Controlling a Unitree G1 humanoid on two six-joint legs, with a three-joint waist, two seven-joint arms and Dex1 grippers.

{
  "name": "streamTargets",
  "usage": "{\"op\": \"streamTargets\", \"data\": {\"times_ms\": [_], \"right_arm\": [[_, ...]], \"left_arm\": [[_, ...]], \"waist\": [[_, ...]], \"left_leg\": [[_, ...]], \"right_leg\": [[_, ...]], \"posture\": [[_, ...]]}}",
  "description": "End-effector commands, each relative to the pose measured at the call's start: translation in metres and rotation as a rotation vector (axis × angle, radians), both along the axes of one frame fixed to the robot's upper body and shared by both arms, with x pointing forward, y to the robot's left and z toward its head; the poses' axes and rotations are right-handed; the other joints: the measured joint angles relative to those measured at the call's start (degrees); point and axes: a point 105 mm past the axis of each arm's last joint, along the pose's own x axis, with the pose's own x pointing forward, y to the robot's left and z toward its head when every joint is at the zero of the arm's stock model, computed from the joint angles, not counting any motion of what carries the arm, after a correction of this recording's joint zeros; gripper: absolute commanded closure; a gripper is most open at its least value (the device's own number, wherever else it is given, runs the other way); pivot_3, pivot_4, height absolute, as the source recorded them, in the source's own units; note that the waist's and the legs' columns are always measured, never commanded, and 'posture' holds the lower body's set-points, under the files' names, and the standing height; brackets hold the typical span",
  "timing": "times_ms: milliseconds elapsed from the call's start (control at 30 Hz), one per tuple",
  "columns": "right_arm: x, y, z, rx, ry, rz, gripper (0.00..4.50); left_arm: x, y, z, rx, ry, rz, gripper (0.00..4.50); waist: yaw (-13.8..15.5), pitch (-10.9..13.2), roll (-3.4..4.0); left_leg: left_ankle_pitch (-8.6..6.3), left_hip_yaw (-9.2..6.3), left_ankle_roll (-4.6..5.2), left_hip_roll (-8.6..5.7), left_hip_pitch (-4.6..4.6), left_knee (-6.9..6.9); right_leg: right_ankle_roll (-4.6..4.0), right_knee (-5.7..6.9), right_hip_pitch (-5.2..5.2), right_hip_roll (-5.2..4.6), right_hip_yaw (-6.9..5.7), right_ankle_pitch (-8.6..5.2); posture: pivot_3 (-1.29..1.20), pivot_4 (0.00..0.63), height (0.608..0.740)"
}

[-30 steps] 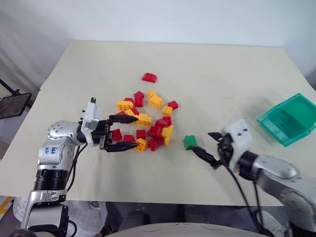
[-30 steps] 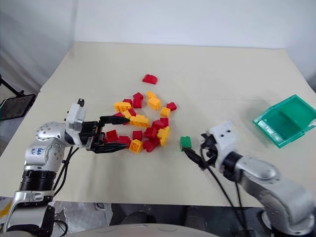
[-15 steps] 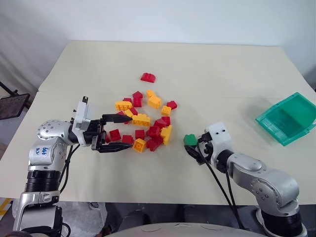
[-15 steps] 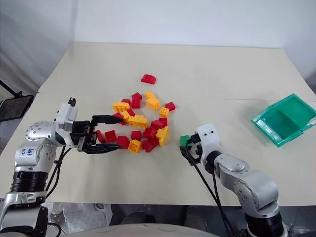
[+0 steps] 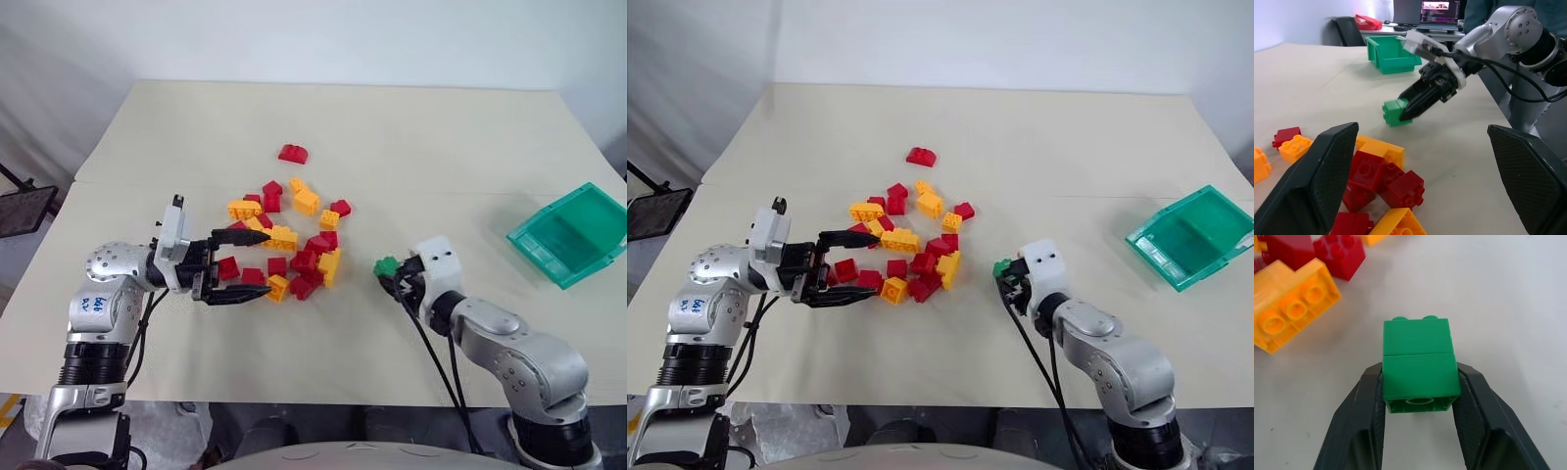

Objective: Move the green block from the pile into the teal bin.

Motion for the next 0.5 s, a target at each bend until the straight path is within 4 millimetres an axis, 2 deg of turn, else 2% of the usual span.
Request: {"op": "streamTargets", "data": {"times_ms": [33,100,300,400,500], "right_arm": [[-0.003,-0.045,0.052,0.004,-0.258,-0.184,3.02],[-0.005,-0.069,0.066,-0.008,-0.335,-0.296,3.02],[-0.012,-0.155,0.069,-0.095,-0.355,-0.683,3.02],[-0.008,-0.182,0.07,-0.139,-0.372,-0.776,3.02],[0.0,-0.199,0.068,-0.154,-0.375,-0.826,3.02]], "left_arm": [[0.006,-0.011,0.011,-0.002,-0.054,-0.008,0.0],[0.009,-0.016,0.012,-0.006,-0.062,-0.011,0.0],[0.023,-0.035,0.016,-0.002,-0.098,-0.028,0.0],[0.029,-0.046,0.017,-0.004,-0.107,-0.046,0.0],[0.033,-0.053,0.017,0.001,-0.115,-0.05,0.0]], "waist": [[0.28,0.0,0.0],[0.29,0.0,0.0],[0.15,0.0,0.0],[0.02,0.0,0.0],[-0.12,0.0,0.0]], "left_leg": [[0.0,-0.01,0.01,-0.03,-0.02,0.0],[0.0,0.02,0.04,-0.07,-0.01,0.0],[0.0,0.16,0.04,-0.09,0.04,-0.12],[0.01,0.22,0.06,-0.15,0.03,-0.13],[0.02,0.24,0.07,-0.14,0.05,-0.13]], "right_leg": [[0.01,-0.01,0.0,0.0,-0.01,0.01],[0.04,-0.01,0.01,-0.03,0.04,0.02],[0.03,-0.02,-0.02,0.03,0.09,0.02],[0.04,-0.04,-0.03,0.03,0.13,0.02],[0.04,-0.03,-0.03,0.03,0.14,0.02]], "posture": [[0.0,0.15,0.74],[0.0,0.15,0.74],[0.0,0.15,0.74],[0.0,0.15,0.74],[0.0,0.15,0.74]]}}
